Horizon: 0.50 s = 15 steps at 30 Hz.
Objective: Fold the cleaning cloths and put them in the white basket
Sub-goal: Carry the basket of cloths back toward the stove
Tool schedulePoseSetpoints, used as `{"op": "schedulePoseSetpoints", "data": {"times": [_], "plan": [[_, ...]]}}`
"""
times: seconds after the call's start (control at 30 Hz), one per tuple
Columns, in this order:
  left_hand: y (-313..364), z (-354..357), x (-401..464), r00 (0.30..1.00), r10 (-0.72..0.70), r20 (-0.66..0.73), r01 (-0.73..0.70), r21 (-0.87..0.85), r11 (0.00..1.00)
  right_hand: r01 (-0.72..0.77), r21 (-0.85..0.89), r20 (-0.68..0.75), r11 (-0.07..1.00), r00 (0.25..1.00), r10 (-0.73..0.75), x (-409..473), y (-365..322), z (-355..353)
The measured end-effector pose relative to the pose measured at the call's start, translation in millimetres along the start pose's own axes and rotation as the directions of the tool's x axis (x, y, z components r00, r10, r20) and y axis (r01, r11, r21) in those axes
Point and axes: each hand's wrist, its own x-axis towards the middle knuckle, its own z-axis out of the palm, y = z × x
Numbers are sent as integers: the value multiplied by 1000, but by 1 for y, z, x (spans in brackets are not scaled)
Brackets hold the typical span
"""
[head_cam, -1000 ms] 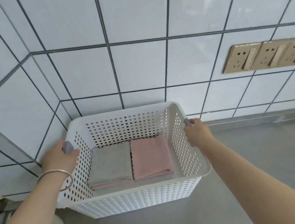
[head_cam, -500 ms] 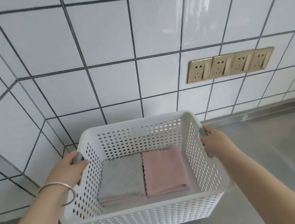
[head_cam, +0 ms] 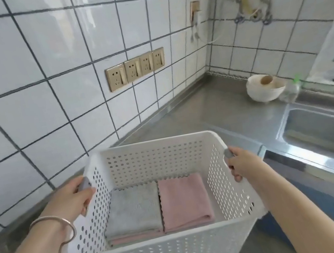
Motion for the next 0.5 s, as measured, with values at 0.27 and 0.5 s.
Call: {"op": "schedulePoseSetpoints", "data": {"times": [0.27,0.5], "plan": [[45,79,-57,933,205,295,-225,38,974,-160,187,-242,969,949,203,-129,111,-80],[69,160,-125,819,365,442,-407,2,913,-218,324,-417,921,841,346,-255,201,-125]]}}
